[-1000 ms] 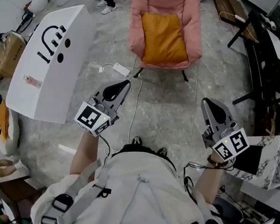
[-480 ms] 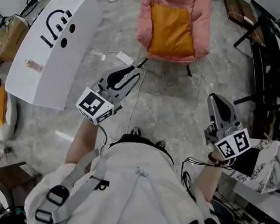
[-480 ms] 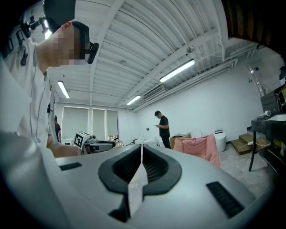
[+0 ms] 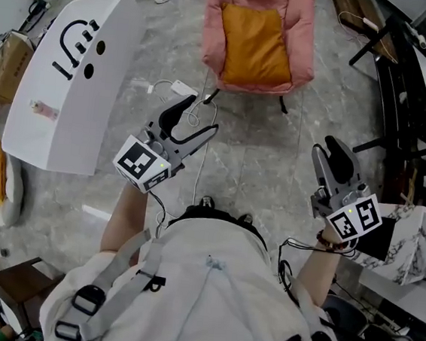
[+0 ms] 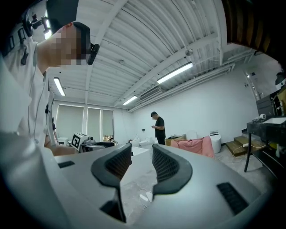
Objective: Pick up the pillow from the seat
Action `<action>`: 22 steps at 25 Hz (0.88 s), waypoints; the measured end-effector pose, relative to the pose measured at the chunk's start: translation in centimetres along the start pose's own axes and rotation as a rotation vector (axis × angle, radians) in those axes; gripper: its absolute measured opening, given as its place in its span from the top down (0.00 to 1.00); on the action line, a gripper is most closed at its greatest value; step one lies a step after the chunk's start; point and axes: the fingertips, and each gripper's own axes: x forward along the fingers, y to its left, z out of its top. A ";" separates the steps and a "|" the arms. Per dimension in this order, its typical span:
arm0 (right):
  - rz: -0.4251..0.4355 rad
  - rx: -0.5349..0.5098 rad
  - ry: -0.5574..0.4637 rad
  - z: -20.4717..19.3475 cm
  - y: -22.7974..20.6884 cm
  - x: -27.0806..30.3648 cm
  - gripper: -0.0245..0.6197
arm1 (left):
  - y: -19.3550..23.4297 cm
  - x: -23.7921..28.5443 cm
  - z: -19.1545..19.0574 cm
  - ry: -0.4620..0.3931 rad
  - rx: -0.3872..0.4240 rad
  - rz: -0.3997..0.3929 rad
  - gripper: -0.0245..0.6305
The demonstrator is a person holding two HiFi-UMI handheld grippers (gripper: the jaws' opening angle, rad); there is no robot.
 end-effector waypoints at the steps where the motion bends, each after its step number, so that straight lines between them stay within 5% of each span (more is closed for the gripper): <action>1: -0.006 -0.001 0.002 0.0 0.1 0.3 0.71 | 0.2 0.0 -0.1 0.003 -0.004 -0.009 0.47; 4: -0.025 -0.005 0.017 -0.3 0.4 1.2 0.60 | 0.5 -0.1 -1.0 0.022 -0.012 -0.063 0.42; 12: -0.052 0.000 0.050 -1.4 0.8 3.6 0.52 | 2.4 0.3 -2.2 0.033 -0.050 -0.103 0.29; 22: -0.029 0.026 0.049 -1.7 -5.1 6.9 0.47 | 4.8 4.6 -2.7 0.060 -0.051 -0.064 0.23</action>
